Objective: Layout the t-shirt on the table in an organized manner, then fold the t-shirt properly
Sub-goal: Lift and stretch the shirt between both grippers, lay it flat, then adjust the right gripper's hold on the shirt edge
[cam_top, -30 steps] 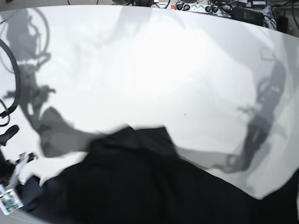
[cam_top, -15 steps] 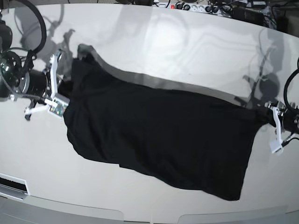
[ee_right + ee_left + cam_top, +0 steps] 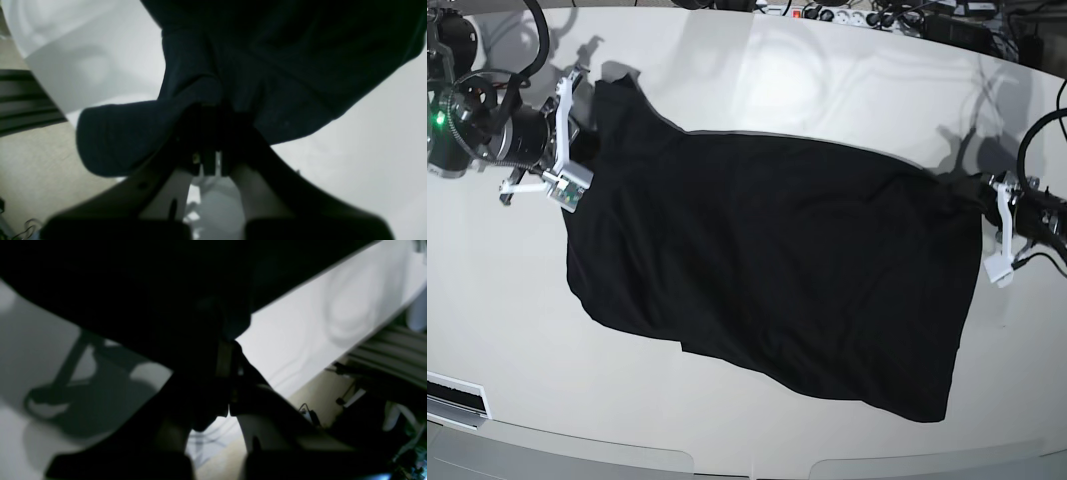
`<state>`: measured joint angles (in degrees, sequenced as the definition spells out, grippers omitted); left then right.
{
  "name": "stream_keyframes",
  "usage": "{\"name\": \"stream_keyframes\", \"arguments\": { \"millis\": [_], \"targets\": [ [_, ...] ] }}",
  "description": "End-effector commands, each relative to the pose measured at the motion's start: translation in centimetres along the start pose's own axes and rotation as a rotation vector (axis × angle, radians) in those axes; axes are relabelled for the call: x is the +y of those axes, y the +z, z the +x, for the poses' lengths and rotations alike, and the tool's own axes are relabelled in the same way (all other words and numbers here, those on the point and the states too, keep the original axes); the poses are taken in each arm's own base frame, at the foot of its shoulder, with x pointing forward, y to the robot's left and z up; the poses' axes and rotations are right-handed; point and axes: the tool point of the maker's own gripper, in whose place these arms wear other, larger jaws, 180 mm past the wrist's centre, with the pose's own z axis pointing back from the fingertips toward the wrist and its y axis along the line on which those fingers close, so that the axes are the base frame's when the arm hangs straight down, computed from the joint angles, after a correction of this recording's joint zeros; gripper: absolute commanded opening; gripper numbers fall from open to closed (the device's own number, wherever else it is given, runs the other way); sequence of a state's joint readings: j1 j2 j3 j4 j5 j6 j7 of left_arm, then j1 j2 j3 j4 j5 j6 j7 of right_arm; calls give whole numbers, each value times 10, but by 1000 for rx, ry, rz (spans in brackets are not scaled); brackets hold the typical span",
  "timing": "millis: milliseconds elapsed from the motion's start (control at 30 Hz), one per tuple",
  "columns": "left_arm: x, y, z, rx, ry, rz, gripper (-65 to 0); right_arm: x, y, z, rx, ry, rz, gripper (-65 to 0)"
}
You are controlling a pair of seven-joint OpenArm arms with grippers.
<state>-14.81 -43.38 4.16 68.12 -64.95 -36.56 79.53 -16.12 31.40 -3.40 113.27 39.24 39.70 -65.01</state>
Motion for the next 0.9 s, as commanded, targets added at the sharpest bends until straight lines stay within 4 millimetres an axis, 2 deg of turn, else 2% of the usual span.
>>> {"name": "stream_keyframes", "arguments": {
  "millis": [0,67,167,200,300,333,367,433,533,600,700,733,800,867],
  "targets": [
    [5,14,-1,-9,-7,8,-650,3,2,2,-10,15,10,-650],
    [4,14,-8,-1,-14,-1,-650,3,1,-2,6,23,-1,-650],
    [4,16,-6,-4,-36,1,-650,-12,3,-2,27,51,-61,-650],
    [5,16,-6,-2,-42,1,-650,-15,4,-2,37,58,-78,-594],
    [13,19,-14,38,-51,44,-650,-22,5,-8,71,72,-113,-310],
    [20,21,-21,68,-55,76,-650,-24,5,-10,77,57,-125,-253],
    [27,24,-27,100,-54,114,-650,-26,6,-11,83,48,-137,-233],
    [41,31,-30,115,-43,186,-650,-33,7,-15,102,38,-172,-232],
    [52,39,-23,65,-28,242,-650,-37,8,-17,112,16,-200,-232],
    [51,37,-19,45,-25,235,-650,-27,6,-11,76,6,-149,-232],
    [44,31,-18,32,-18,202,-650,-2,0,5,-21,30,-27,-235],
    [42,28,-19,31,-14,191,-650,0,-1,11,-58,29,-29,-235],
    [37,23,-20,24,-8,168,-650,-11,-5,16,-85,18,-103,-261],
    [35,22,-18,15,-6,157,-650,-34,-7,14,-77,-54,-223,-295]
  ]
}}
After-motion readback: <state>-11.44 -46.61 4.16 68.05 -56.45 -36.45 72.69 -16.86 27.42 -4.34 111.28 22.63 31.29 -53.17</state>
